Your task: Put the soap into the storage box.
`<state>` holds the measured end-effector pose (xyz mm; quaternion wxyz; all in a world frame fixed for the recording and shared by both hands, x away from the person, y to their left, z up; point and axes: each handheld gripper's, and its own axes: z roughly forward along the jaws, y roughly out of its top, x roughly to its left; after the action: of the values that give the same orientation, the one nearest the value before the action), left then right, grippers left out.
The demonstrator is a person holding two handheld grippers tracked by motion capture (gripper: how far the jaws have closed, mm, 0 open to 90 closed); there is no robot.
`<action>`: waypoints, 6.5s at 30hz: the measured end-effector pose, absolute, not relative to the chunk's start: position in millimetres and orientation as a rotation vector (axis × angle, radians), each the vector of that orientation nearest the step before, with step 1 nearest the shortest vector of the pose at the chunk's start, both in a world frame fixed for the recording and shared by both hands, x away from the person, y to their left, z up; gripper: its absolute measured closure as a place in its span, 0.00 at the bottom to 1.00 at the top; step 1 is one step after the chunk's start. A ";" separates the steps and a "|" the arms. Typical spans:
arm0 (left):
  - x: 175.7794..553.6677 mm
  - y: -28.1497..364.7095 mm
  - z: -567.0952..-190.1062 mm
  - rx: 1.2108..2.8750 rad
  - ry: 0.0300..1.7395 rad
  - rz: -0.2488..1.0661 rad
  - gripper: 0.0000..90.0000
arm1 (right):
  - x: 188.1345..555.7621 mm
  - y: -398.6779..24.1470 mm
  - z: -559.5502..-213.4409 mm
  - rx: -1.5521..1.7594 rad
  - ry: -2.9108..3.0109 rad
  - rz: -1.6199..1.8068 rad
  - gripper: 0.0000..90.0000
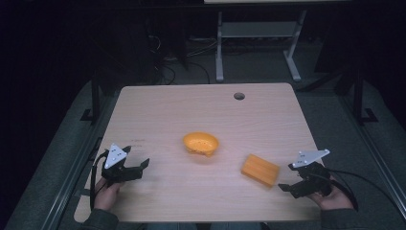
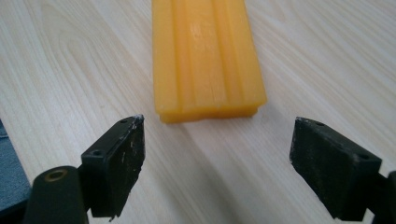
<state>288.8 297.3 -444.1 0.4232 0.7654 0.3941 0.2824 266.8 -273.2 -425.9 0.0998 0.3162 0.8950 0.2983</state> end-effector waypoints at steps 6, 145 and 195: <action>289.1 298.0 -444.1 1.906 0.990 0.704 0.16 | 276.9 -260.3 -422.9 0.900 2.678 0.859 0.19; 289.2 302.8 -441.5 1.867 1.003 0.696 0.16 | 395.3 -93.9 -381.6 0.458 2.884 0.729 0.23; 289.2 302.8 -441.3 1.868 1.001 0.696 0.16 | 429.4 -36.4 -368.5 0.337 2.933 0.725 0.23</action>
<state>289.2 302.8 -441.3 0.4401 0.7519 0.4031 0.2801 429.4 -36.4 -368.5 0.0505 0.1105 0.9636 0.2382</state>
